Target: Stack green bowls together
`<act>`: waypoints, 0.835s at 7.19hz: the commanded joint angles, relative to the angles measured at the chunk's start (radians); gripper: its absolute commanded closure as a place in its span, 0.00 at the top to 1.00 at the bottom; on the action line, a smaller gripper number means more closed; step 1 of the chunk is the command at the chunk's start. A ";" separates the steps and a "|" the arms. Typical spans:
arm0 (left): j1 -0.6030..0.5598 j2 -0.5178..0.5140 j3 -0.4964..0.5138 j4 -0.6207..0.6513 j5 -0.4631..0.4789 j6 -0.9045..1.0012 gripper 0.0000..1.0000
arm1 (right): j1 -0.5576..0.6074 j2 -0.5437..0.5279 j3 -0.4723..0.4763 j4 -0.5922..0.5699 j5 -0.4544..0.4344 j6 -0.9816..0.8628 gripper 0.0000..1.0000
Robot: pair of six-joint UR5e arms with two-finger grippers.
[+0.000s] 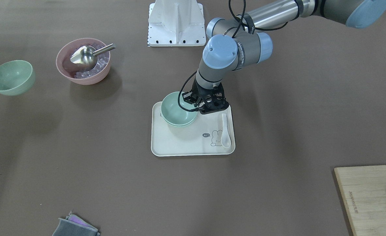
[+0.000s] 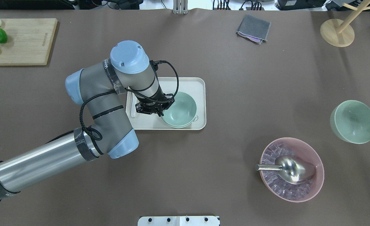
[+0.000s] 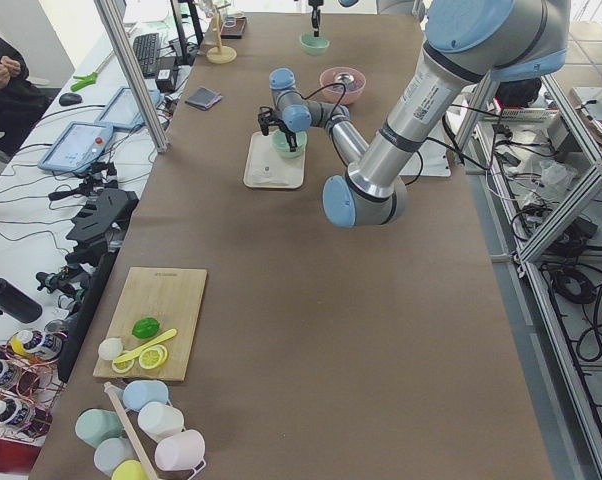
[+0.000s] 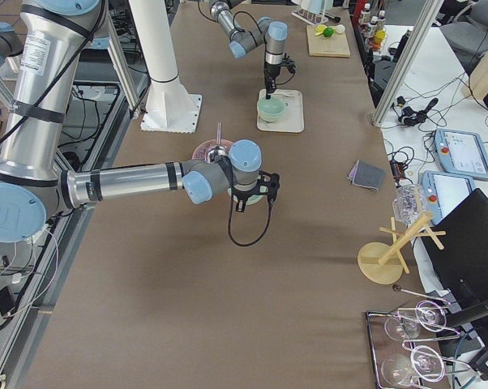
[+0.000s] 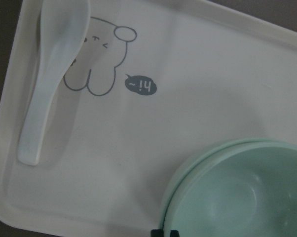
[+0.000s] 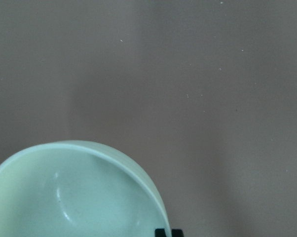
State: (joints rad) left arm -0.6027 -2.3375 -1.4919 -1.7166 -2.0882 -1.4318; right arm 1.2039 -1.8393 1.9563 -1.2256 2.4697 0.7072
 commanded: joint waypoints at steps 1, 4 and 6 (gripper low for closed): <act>0.000 0.004 -0.005 -0.014 0.002 0.007 0.97 | 0.000 0.000 0.001 0.000 0.000 0.000 0.00; -0.025 0.010 -0.073 -0.009 -0.004 0.007 0.98 | 0.003 0.002 0.025 -0.017 0.018 0.006 0.00; -0.078 0.142 -0.241 0.066 0.000 0.078 0.98 | 0.016 0.102 0.154 -0.253 0.051 0.006 0.00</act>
State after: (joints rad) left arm -0.6467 -2.2695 -1.6368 -1.6978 -2.0913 -1.4056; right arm 1.2159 -1.7986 2.0377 -1.3484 2.5086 0.7128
